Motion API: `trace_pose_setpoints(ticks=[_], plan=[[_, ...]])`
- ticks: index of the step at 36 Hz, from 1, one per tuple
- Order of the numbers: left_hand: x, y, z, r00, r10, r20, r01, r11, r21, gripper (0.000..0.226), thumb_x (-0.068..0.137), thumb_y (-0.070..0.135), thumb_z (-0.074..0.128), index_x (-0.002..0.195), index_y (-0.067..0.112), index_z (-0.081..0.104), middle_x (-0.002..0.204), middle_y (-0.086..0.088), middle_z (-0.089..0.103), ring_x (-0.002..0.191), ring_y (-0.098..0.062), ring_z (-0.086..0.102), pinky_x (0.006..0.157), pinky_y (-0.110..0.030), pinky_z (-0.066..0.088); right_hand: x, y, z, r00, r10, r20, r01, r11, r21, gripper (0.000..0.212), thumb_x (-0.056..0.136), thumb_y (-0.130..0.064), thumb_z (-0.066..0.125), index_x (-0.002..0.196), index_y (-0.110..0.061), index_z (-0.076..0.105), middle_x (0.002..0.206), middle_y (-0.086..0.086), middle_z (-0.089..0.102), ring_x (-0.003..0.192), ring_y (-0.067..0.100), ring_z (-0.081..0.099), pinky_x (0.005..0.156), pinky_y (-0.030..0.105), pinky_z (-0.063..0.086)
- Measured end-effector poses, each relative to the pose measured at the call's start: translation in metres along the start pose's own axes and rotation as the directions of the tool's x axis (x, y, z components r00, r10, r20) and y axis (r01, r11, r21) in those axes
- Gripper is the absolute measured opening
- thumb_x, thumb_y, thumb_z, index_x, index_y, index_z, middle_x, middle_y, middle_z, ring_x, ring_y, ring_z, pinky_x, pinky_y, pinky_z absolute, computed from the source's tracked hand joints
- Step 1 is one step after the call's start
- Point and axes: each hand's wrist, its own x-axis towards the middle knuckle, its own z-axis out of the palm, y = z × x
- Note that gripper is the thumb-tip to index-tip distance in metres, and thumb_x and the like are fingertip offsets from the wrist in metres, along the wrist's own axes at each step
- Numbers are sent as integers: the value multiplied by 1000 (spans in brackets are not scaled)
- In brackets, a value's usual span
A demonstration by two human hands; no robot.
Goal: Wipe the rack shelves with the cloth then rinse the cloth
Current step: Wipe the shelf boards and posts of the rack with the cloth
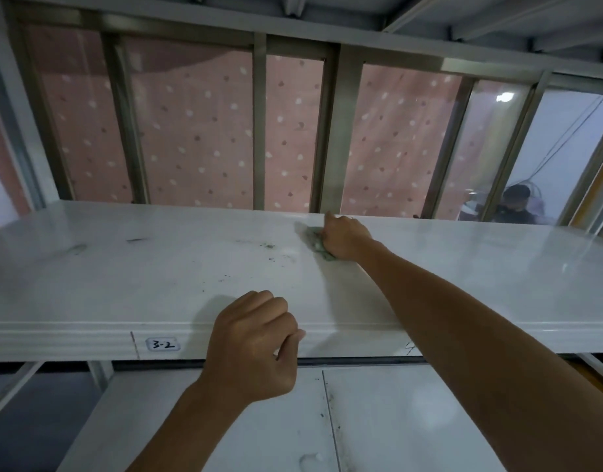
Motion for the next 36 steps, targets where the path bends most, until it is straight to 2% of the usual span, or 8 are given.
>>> trace_pose_setpoints(ticks=[7,11,14,19,22,24,30,36], plan=[[0,0,1,1000,5,-12,-5,1000,2,33,73,-3,75,53,7,50,56,-3,43,53,-23,36,51,-35,32,-10,-27,-2,944,-329,28,328,943,49,23,104,-32,35,106,-9,40,82,11,61,73,31,59,66,39,45],[-1,-1,1,1000,13,-12,-13,1000,4,32,72,-3,75,54,7,51,57,-4,43,54,-23,35,50,-37,32,-47,-44,-2,847,-532,0,531,845,69,23,104,-34,37,104,-12,39,81,11,65,64,28,58,61,38,47],[0,-1,2,1000,25,-7,-25,1000,17,31,73,-1,76,54,7,52,57,-4,45,54,-23,36,51,-34,31,-70,-45,0,798,-599,-69,603,794,82,23,103,-37,40,103,-14,39,82,7,66,61,25,57,58,38,47],[2,-1,0,1000,25,2,-25,1000,3,34,74,-1,76,54,8,50,57,-4,43,54,-22,34,52,-33,29,-83,-26,-2,881,-455,-128,466,881,79,22,103,-31,40,99,-9,37,77,11,63,63,35,58,56,38,41],[3,-1,0,1000,22,14,-22,1000,-1,34,75,0,76,55,9,49,58,-3,43,55,-22,34,52,-32,29,-79,1,-1,967,-228,-112,233,972,34,15,100,-23,41,98,-10,35,86,18,64,77,40,63,62,37,38],[3,-2,0,1000,15,10,-15,1000,-1,34,77,1,74,54,8,50,58,-3,44,54,-22,35,51,-34,30,-70,16,-1,992,-91,-91,92,996,8,13,98,-21,40,100,-9,38,98,22,65,87,41,62,66,38,39],[3,-1,0,1000,-4,6,4,1000,-4,34,76,1,72,54,8,48,57,-3,42,54,-22,34,54,-31,27,-11,37,6,988,136,-68,-137,990,-17,36,100,-25,40,127,-3,44,117,21,62,104,40,60,75,40,44],[2,-1,0,999,-27,22,28,1000,-11,33,73,-1,74,54,7,48,58,-4,41,55,-23,33,54,-33,27,56,34,10,988,149,-49,-149,989,-1,40,101,-28,41,129,-1,47,125,22,59,112,39,59,92,45,50]])
